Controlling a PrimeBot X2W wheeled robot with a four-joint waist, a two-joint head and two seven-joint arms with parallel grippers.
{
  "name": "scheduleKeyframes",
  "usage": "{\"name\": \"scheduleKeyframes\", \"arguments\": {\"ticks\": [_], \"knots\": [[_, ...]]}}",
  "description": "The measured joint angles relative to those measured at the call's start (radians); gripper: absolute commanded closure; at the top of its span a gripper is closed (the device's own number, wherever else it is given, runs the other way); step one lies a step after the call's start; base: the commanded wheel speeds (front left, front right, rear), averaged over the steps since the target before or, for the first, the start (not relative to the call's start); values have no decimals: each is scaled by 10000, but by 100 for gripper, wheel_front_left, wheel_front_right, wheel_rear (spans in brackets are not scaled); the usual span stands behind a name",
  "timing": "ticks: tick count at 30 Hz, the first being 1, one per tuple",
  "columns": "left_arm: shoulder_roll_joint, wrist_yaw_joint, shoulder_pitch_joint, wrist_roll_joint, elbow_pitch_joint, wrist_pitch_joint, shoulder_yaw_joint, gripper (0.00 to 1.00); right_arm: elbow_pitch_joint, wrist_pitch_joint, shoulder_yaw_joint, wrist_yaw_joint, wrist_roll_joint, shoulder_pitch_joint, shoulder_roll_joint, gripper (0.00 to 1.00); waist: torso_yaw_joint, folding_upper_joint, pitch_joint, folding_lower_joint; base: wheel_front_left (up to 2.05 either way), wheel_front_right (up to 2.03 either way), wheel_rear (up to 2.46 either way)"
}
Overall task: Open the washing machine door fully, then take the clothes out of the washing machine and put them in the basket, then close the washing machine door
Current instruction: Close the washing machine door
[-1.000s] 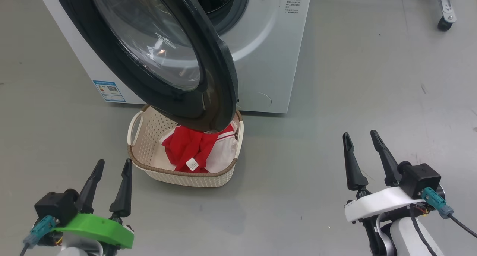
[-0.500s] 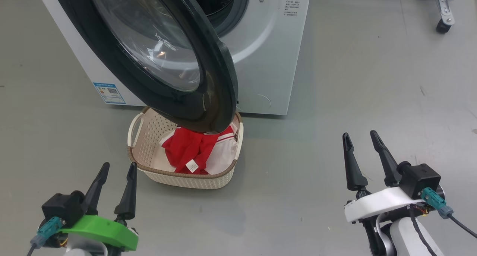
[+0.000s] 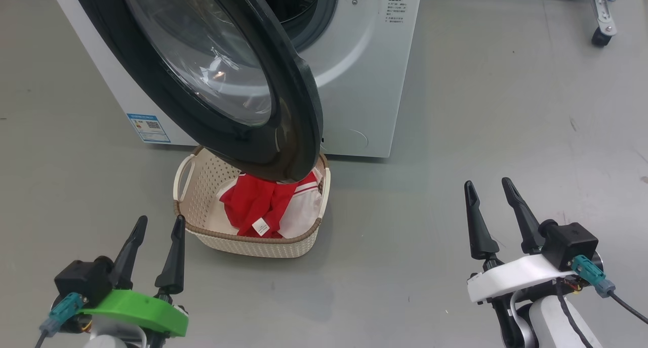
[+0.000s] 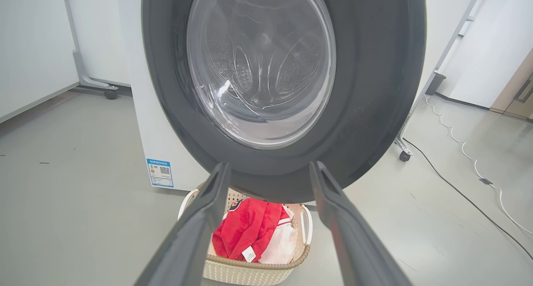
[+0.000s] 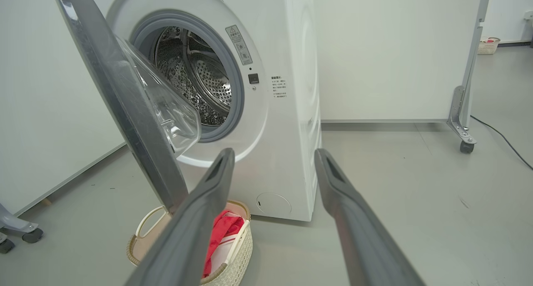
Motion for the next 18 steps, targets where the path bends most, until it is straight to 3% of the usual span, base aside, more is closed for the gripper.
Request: {"name": "scheduleKeyframes", "arguments": {"ticks": [9,10,11,13,18], "knots": [[-84,0,0,56,-48,0,35,0,33,0,44,0,-167,1,4,0,-13,0,-48,0,0,0,0],[-96,0,0,56,-52,0,33,0,33,0,58,0,-174,1,0,11,-11,0,-50,0,0,0,0],[-107,0,0,58,-56,0,33,0,31,0,73,0,-176,1,-4,52,-9,0,-51,0,0,0,0],[-119,0,0,63,-63,0,33,0,23,0,94,0,-180,1,-10,100,-6,0,-51,0,0,0,0],[-198,0,0,81,-127,0,-88,0,-65,0,182,2,-357,0,-123,100,64,0,4,0,0,0,0]]}}
